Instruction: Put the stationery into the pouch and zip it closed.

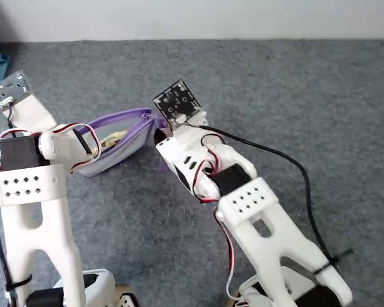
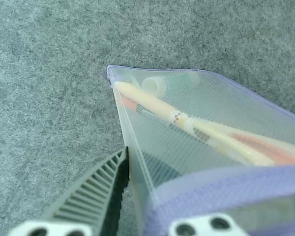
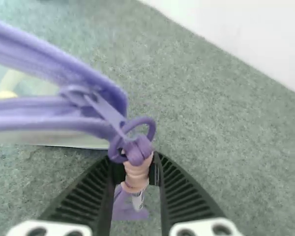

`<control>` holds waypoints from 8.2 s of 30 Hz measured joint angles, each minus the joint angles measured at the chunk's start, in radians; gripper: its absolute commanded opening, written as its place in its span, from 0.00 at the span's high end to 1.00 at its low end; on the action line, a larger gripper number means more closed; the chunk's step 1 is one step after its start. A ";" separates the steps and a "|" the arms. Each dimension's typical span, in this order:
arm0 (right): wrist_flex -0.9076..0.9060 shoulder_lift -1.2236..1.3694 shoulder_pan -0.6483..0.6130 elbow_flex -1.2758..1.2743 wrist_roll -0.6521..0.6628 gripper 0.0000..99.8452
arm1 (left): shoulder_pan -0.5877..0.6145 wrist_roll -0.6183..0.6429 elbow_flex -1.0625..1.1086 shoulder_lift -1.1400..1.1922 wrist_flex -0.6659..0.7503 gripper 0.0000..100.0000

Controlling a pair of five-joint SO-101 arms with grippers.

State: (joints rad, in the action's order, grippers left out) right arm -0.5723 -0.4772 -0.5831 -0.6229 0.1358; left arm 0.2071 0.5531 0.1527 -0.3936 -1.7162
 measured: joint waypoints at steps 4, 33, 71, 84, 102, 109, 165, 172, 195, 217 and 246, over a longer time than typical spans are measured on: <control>-0.166 -0.132 0.006 0.000 0.000 0.99 | 0.000 0.000 0.000 0.000 0.000 0.84; -0.914 -0.657 -0.048 0.000 -0.221 0.99 | -0.634 -0.112 -0.519 0.315 0.000 0.61; -0.732 -0.655 0.275 0.120 -0.072 0.99 | -0.664 -0.430 0.272 -0.258 0.267 0.65; -0.732 -0.655 0.281 0.120 0.118 0.99 | -0.635 -0.539 0.643 -0.293 0.887 0.65; -0.730 -0.657 0.284 0.120 0.158 0.99 | -0.825 -0.543 0.663 -0.293 1.177 0.86; -0.730 -0.657 0.287 0.120 0.158 0.99 | -0.829 -0.543 0.663 -0.295 1.234 0.91; 0.114 0.184 0.819 0.336 0.256 0.99 | -0.891 -0.543 0.713 -0.311 1.258 0.99; -0.147 0.121 0.738 0.431 0.221 0.99 | -0.893 -0.535 0.713 -0.311 1.258 0.80; -0.397 -0.077 0.621 0.434 0.218 0.99 | -0.899 -0.330 0.465 -0.126 1.209 0.74; -0.397 -0.078 0.621 0.436 0.235 0.99 | -0.901 -0.302 0.459 0.055 1.329 0.86; -0.187 0.074 0.611 0.453 0.255 0.99 | -0.884 -0.331 0.397 -0.245 0.936 0.99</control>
State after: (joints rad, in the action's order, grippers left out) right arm -0.7595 -0.4035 0.0276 -0.1703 0.3905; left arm -0.6767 0.2217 0.5501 -0.6391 -0.7802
